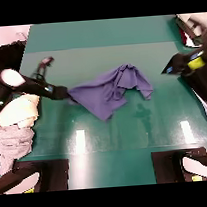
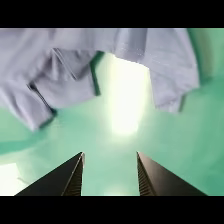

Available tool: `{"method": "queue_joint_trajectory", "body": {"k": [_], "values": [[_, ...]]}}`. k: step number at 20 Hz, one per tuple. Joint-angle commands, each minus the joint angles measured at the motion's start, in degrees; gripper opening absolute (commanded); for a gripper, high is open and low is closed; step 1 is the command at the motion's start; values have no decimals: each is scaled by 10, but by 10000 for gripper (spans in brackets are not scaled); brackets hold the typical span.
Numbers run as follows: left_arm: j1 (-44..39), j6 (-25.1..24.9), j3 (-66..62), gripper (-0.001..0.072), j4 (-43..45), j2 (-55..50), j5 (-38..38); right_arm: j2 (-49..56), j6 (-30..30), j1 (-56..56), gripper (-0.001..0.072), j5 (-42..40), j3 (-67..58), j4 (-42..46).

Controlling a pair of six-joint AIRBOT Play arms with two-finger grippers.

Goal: Fold the shirts.

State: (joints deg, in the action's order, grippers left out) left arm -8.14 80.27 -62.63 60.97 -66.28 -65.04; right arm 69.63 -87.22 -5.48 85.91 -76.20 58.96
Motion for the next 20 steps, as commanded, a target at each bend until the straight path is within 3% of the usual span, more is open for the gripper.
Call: {"method": "queue_joint_trajectory", "body": {"k": [1, 4, 10, 19, 20], "values": [[36, -8, -36, 23, 6, 11, -12, 13, 18, 18, 391, -163, 184, -167], [36, -8, -36, 23, 4, 11, -12, 51, 82, 89, 391, -249, 249, -264], [36, -8, -36, 23, 4, 11, -23, 138, 83, 262, 391, -433, 224, -268], [36, -8, -36, 23, 4, 11, -36, 223, 82, 300, 374, -467, 158, -259], [36, -8, -36, 23, 4, 11, -36, 223, 82, 300, 265, -468, 158, -259]]}}
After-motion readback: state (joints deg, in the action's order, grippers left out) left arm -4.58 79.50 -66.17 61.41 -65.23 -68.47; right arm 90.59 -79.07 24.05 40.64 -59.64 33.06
